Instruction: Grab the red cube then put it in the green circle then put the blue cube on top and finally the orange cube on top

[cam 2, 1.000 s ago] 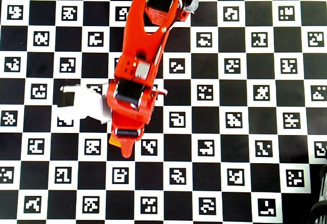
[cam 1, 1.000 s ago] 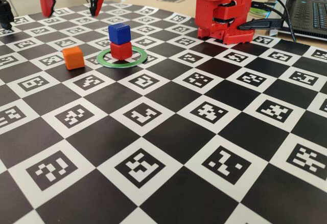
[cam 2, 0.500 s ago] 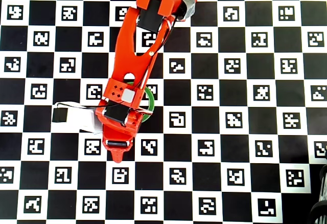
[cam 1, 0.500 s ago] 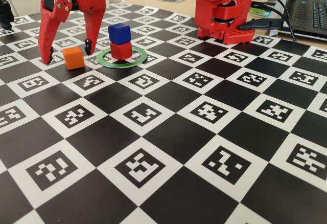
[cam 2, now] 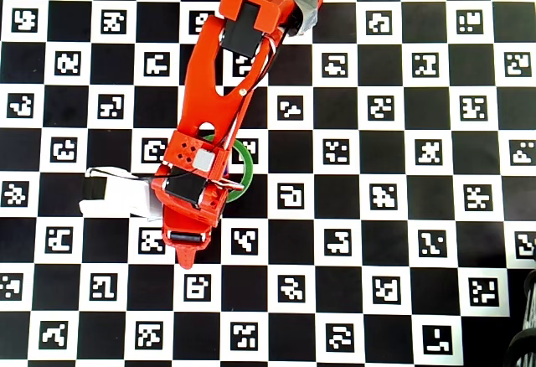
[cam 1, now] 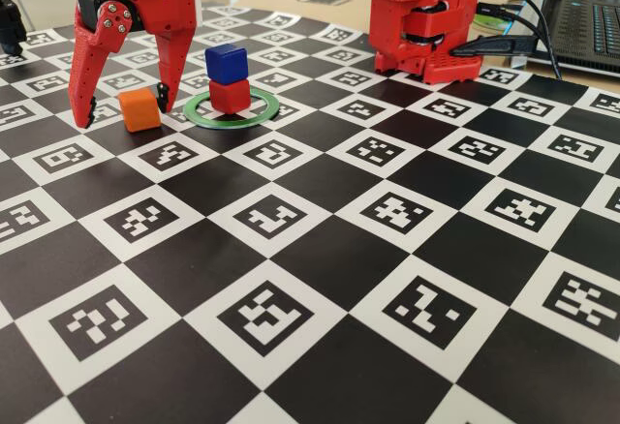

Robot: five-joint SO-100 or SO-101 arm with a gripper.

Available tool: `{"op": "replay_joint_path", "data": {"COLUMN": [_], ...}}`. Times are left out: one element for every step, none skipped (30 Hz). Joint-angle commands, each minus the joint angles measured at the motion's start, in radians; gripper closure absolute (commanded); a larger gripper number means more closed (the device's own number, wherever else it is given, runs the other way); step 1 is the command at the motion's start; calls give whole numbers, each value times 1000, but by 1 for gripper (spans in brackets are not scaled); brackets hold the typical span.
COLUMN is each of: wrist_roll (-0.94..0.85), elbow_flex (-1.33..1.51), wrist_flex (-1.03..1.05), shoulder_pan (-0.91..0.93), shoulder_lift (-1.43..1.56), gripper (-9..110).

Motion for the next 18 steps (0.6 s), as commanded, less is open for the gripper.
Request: {"op": "replay_joint_path", "data": {"wrist_roll": [31, 38, 46, 54, 63, 74, 83, 89, 101, 112, 121, 132, 141, 149, 156, 161, 169, 175], "elbow_flex": [-38, -34, -31, -28, -26, -25, -23, -23, -23, -23, -23, -23, -23, -20, -18, -15, -12, -9], "wrist_flex": [-20, -26, -29, -34, -35, -37, -38, -40, -40, -40, -40, -38, -37, -37, -37, -37, -37, -37], "shoulder_pan": [-9, -12, -14, -17, -18, -18, -20, -20, -20, -20, -20, -18, -18, -18, -18, -18, -20, -20], "shoulder_lift": [57, 57, 57, 57, 57, 57, 58, 58, 58, 58, 60, 60, 60, 60, 61, 61, 63, 64], "gripper": [60, 60, 60, 60, 60, 60, 60, 61, 61, 61, 61, 61, 61, 61, 61, 61, 61, 61]}}
